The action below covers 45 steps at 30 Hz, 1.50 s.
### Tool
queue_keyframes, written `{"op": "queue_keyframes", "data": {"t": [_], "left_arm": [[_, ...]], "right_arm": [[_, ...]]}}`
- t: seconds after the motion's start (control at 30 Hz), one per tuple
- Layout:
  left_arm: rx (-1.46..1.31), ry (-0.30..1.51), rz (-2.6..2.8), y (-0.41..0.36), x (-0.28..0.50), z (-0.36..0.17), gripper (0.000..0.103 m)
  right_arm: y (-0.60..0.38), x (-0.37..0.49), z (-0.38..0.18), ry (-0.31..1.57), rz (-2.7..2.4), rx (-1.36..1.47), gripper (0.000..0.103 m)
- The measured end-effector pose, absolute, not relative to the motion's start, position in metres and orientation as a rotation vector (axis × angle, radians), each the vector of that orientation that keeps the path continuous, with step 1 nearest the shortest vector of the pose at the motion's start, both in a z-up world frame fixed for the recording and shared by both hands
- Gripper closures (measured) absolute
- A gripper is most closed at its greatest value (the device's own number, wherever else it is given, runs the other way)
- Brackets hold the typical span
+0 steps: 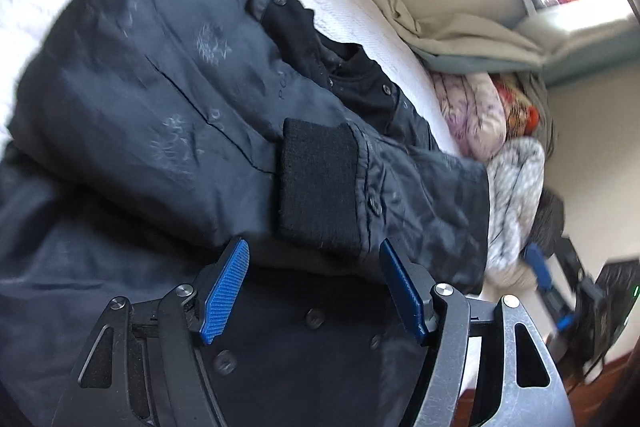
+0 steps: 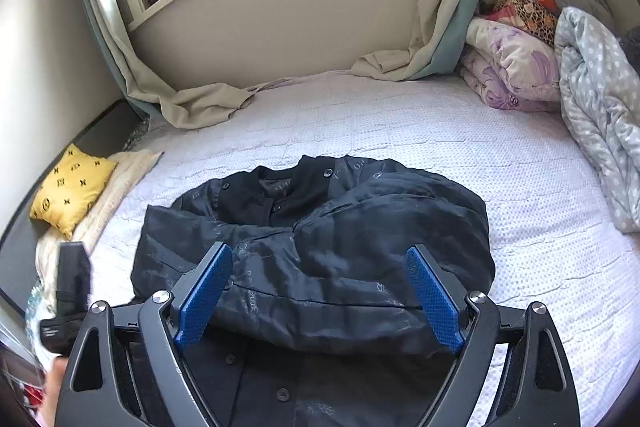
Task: Fold large clothes
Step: 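Grasp the knit cuff of the folded sleeve with the left gripper, then fold the held cuff back toward the jacket hem with the left gripper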
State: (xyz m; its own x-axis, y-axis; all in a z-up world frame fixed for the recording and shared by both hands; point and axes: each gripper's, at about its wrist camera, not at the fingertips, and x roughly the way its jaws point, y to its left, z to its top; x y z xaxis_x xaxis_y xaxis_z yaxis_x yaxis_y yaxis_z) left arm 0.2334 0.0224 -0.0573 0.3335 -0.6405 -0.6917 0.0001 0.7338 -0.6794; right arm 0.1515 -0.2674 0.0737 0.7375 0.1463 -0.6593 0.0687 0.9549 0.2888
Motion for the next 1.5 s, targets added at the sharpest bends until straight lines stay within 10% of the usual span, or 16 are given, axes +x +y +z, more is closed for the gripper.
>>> {"op": "queue_keyframes", "data": {"t": [0.27, 0.43, 1.0, 1.5], "left_arm": [[-0.795, 1.211, -0.449, 0.012, 0.255, -0.074, 0.045], [-0.788, 1.215, -0.454, 0.007, 0.265, -0.078, 0.089], [-0.249, 0.883, -0.215, 0.058, 0.233, 0.019, 0.091], [-0.195, 1.029, -0.06, 0.081, 0.239, -0.036, 0.091]], "right_arm": [[-0.278, 0.151, 0.081, 0.721, 0.048, 0.361, 0.015], [-0.279, 0.153, 0.077, 0.737, 0.047, 0.373, 0.015], [-0.29, 0.158, 0.069, 0.762, -0.031, 0.353, 0.015], [-0.319, 0.167, 0.031, 0.892, -0.155, 0.377, 0.034]]}}
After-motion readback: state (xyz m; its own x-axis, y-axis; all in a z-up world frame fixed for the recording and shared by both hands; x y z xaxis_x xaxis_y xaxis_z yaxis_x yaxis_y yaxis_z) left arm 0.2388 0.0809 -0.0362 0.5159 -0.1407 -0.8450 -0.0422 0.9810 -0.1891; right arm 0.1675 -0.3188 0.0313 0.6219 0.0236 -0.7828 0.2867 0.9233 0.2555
